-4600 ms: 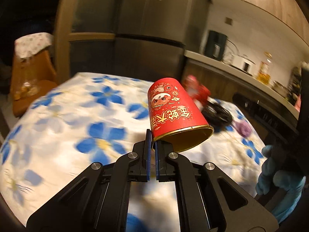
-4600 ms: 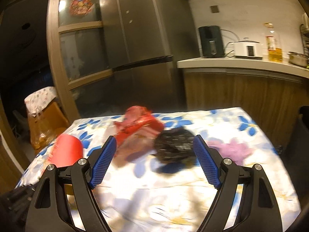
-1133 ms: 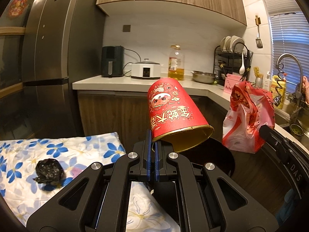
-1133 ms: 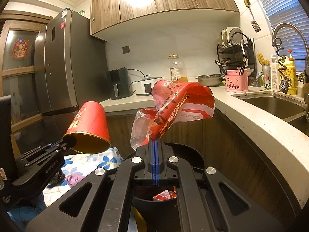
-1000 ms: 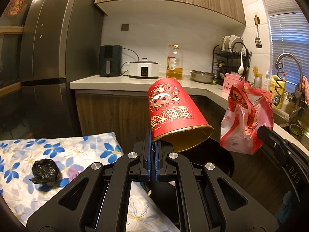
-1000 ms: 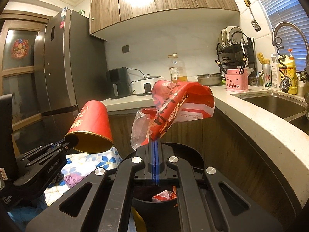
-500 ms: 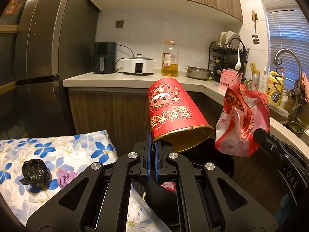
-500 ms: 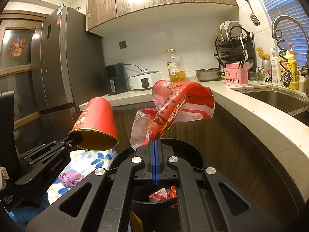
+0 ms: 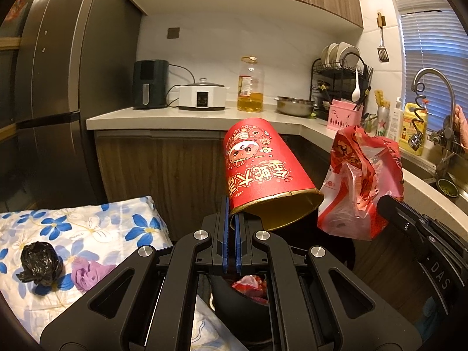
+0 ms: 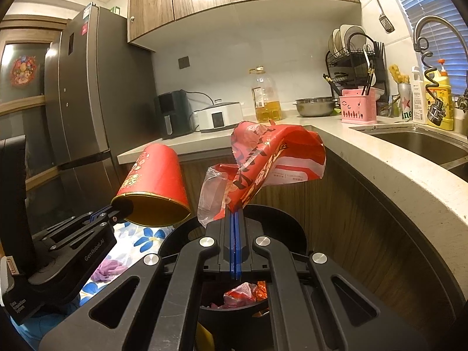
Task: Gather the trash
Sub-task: 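Lift the red cup and red bag and carry them over the black bin, then open both tools over the black bin to drop the cup and bag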
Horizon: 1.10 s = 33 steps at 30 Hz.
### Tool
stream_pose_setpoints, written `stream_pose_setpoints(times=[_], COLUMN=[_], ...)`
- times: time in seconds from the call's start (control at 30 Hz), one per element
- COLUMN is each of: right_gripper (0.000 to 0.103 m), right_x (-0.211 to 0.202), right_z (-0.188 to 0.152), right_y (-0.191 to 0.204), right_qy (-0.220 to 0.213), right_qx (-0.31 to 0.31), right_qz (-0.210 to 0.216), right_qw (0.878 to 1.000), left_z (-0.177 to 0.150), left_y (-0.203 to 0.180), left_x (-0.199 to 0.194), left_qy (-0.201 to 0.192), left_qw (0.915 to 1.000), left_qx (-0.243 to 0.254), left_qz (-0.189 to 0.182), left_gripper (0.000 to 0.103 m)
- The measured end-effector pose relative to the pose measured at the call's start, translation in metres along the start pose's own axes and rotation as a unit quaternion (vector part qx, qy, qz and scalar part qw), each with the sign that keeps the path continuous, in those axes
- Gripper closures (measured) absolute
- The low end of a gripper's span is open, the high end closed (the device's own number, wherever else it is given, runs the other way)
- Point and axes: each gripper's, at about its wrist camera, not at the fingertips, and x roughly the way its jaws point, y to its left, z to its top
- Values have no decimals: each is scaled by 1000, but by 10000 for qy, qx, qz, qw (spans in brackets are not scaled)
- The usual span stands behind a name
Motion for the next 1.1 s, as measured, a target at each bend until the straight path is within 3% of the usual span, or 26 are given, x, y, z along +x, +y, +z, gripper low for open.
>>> stream_pose_setpoints(times=[0.6, 0.87, 0.93, 1.03, 1.1], right_gripper=[101, 88, 80, 77, 72], right_x=[16, 23, 23, 21, 19], right_z=[-2, -7, -9, -10, -11], right_y=[-4, -11, -13, -14, -15], right_qy=[147, 225, 239, 233, 232], right_qx=[40, 161, 200, 254, 302], right_qz=[3, -69, -78, -136, -140], right_qw=[9999, 9996, 9995, 9993, 9992], left_z=[-12, -20, -21, -23, -24], left_y=[-5, -3, 1, 5, 6], left_x=[23, 36, 38, 40, 39], left_qy=[210, 434, 481, 536, 530], left_qw=[9997, 9989, 9986, 9980, 9978], left_qx=[64, 16, -83, -172, -194], left_qz=[-133, -200, -211, -300, -340], left_gripper=[100, 99, 95, 87, 75])
